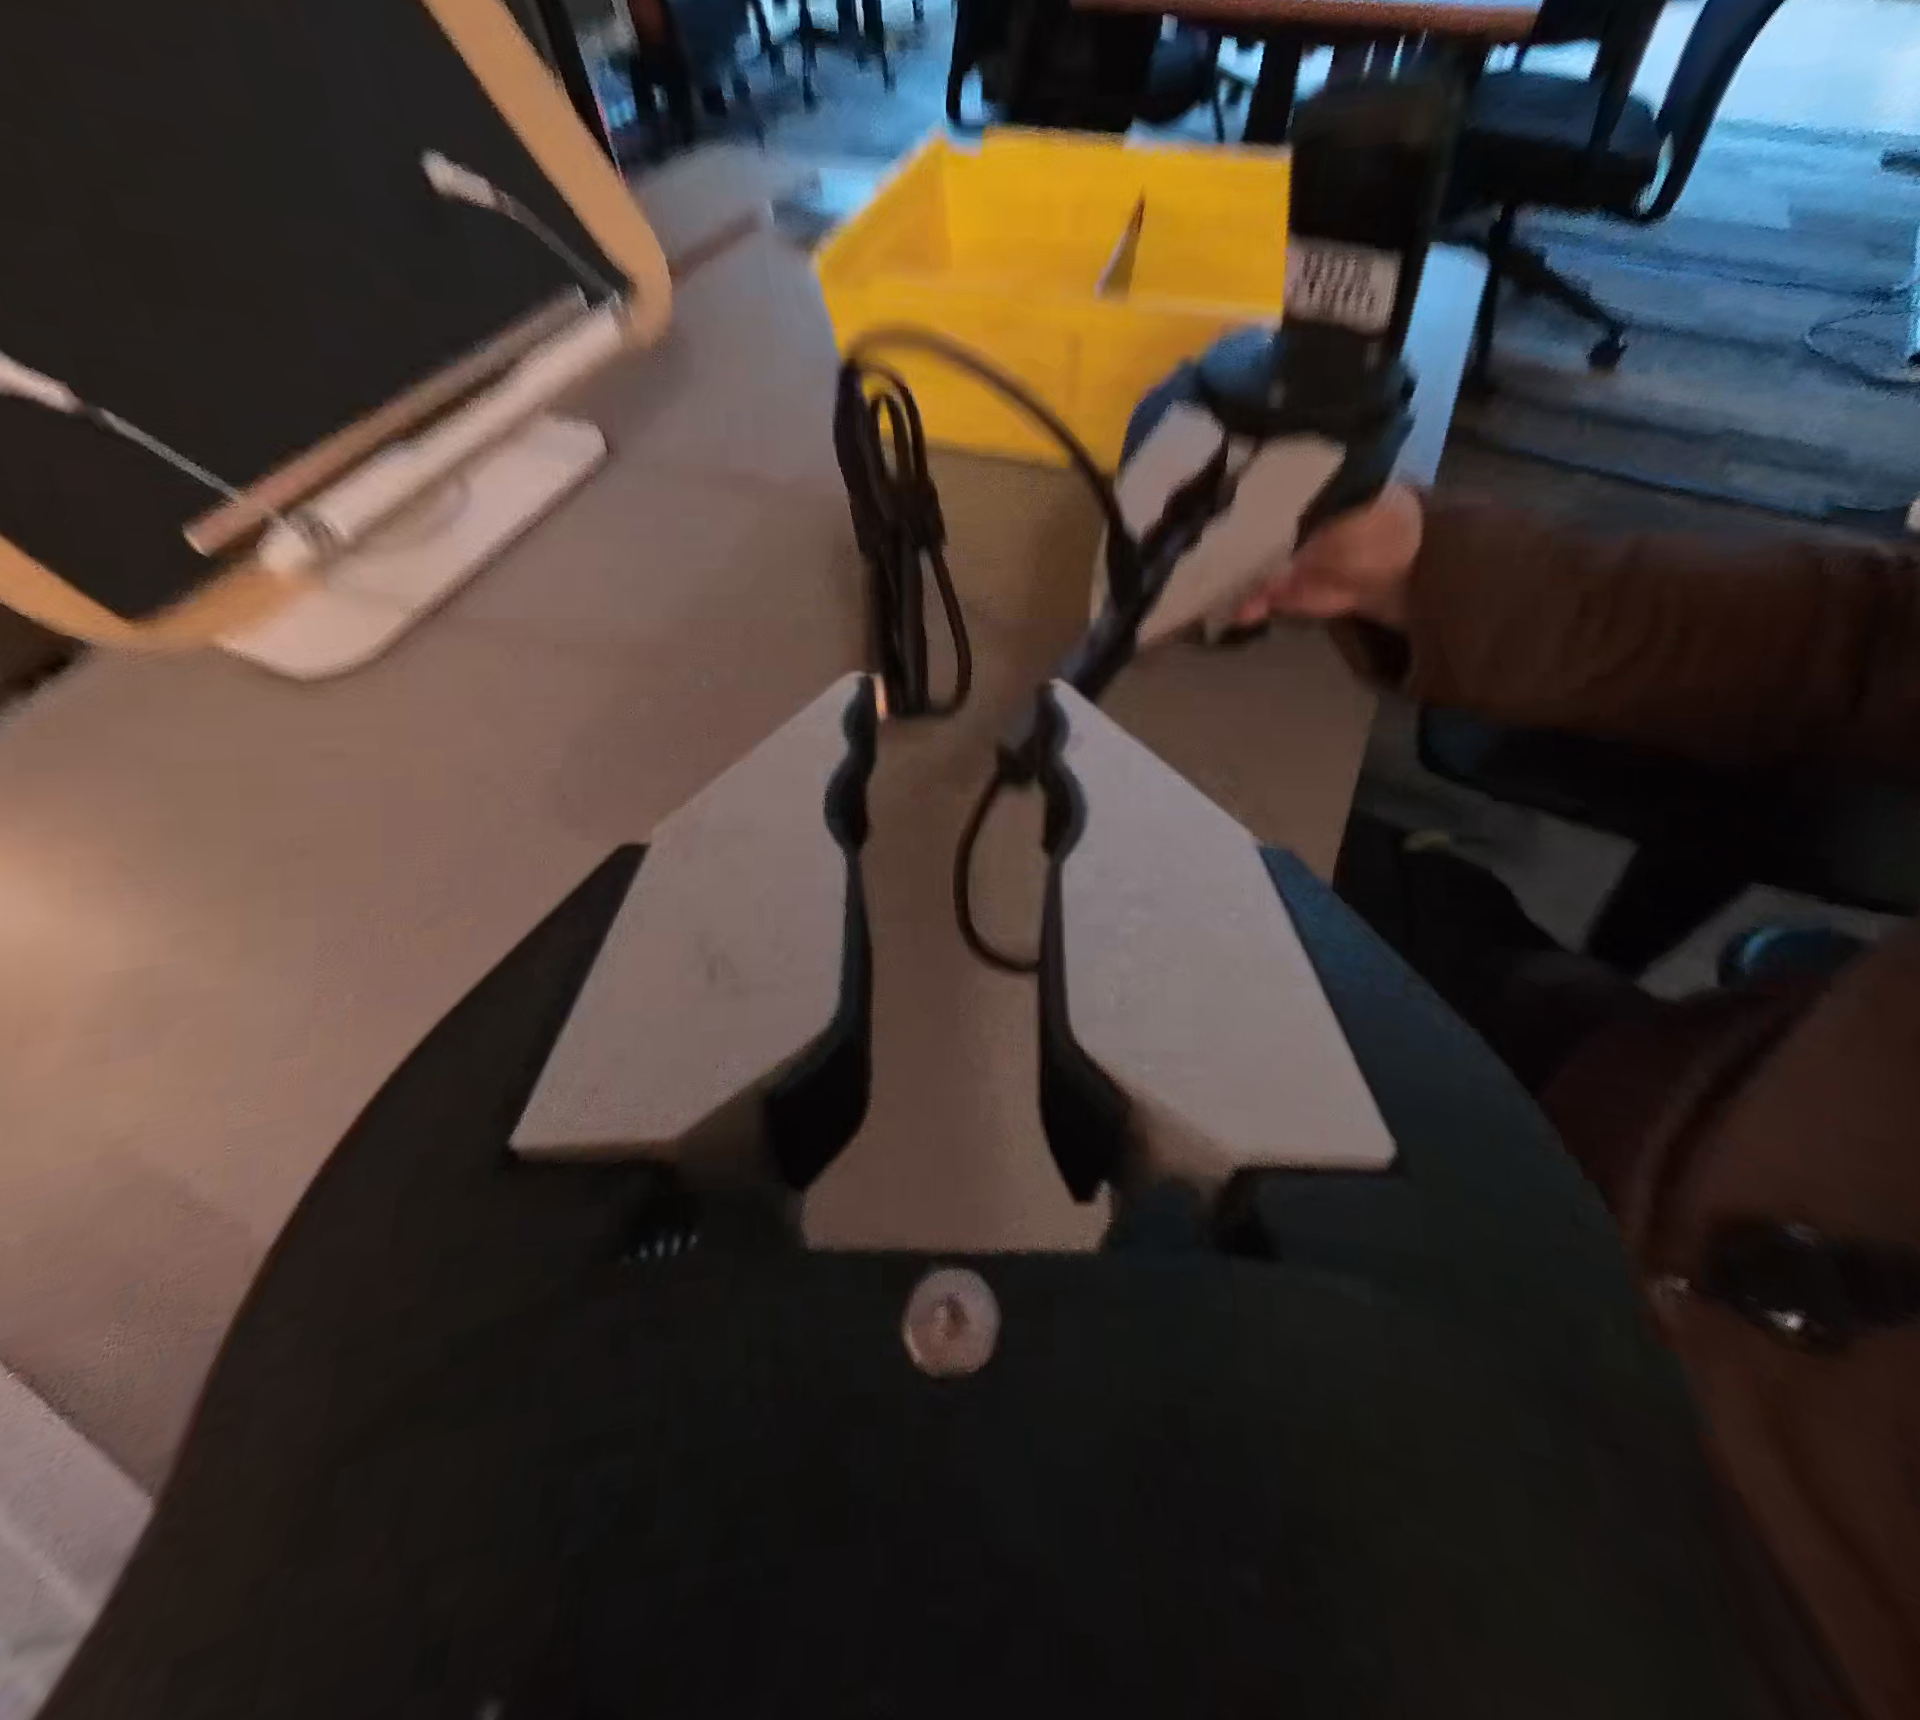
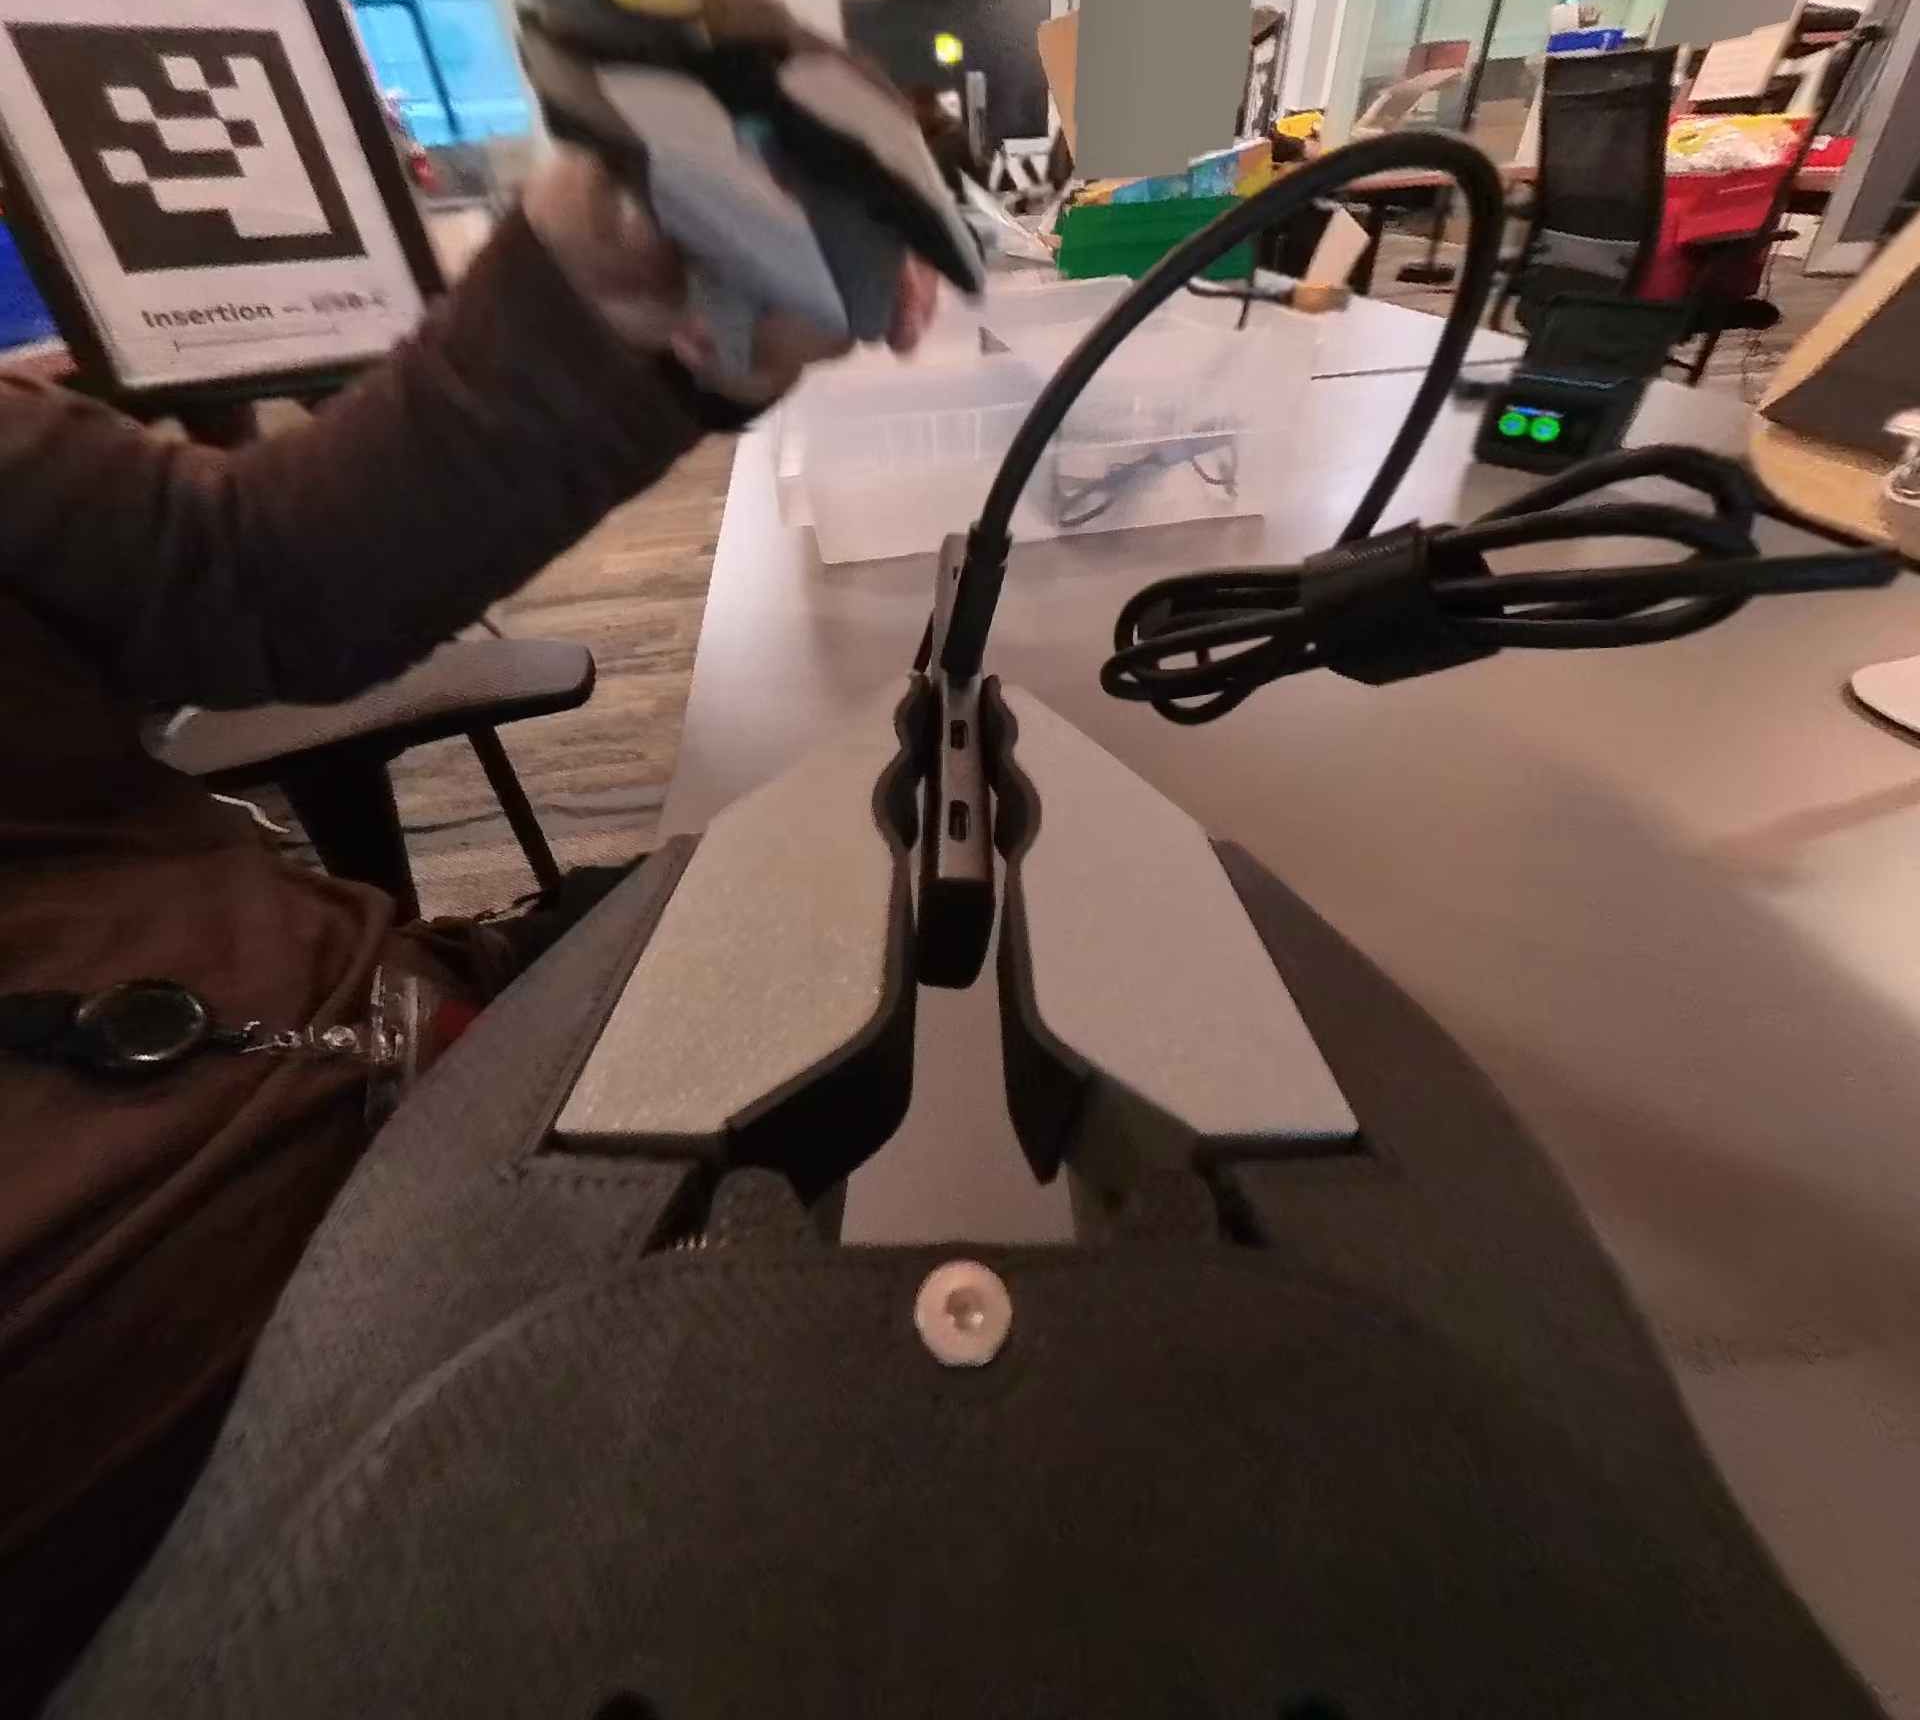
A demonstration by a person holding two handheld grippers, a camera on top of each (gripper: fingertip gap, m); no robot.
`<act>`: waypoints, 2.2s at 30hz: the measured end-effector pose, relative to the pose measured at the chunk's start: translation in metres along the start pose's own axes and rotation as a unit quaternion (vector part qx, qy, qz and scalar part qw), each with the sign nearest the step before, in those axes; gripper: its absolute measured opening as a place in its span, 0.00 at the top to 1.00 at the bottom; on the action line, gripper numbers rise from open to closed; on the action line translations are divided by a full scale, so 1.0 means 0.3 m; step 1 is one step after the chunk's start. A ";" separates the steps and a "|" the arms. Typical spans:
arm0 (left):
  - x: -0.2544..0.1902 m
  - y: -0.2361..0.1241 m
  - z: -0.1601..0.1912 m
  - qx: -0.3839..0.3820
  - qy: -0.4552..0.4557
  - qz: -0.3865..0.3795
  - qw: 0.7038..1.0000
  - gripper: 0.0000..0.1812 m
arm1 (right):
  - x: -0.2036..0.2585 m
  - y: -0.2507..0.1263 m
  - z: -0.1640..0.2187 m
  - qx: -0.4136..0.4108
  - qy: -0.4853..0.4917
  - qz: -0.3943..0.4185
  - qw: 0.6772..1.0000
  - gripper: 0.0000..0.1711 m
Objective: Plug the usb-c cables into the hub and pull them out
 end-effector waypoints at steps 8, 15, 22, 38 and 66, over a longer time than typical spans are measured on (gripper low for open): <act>-0.073 0.113 0.147 0.023 0.062 0.012 0.998 0.86 | 0.035 0.068 -0.078 -0.060 0.013 -0.093 0.994 0.96; -0.076 0.062 0.122 -0.025 0.074 0.051 0.996 0.95 | 0.059 0.145 -0.169 -0.050 -0.019 -0.131 0.990 0.96; -0.108 0.020 0.097 -0.081 0.053 0.123 0.988 0.93 | 0.092 0.180 -0.179 -0.013 -0.038 -0.160 0.986 0.96; -0.140 0.114 0.104 0.026 0.104 0.084 0.991 0.95 | 0.095 0.142 -0.174 -0.016 -0.049 -0.137 0.989 0.96; -0.151 0.112 0.139 0.035 0.117 0.067 0.990 0.94 | 0.128 0.138 -0.130 0.033 -0.126 -0.124 0.984 0.96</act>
Point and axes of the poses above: each gripper's, where its closed fingertips meet, y out along the fingers, z out of its underside, x = y × z across the jaws, the point moved 9 cm from there along -y, back along the fingers, and after that the axes turned 4 degrees about z, right-handed, at the moved point
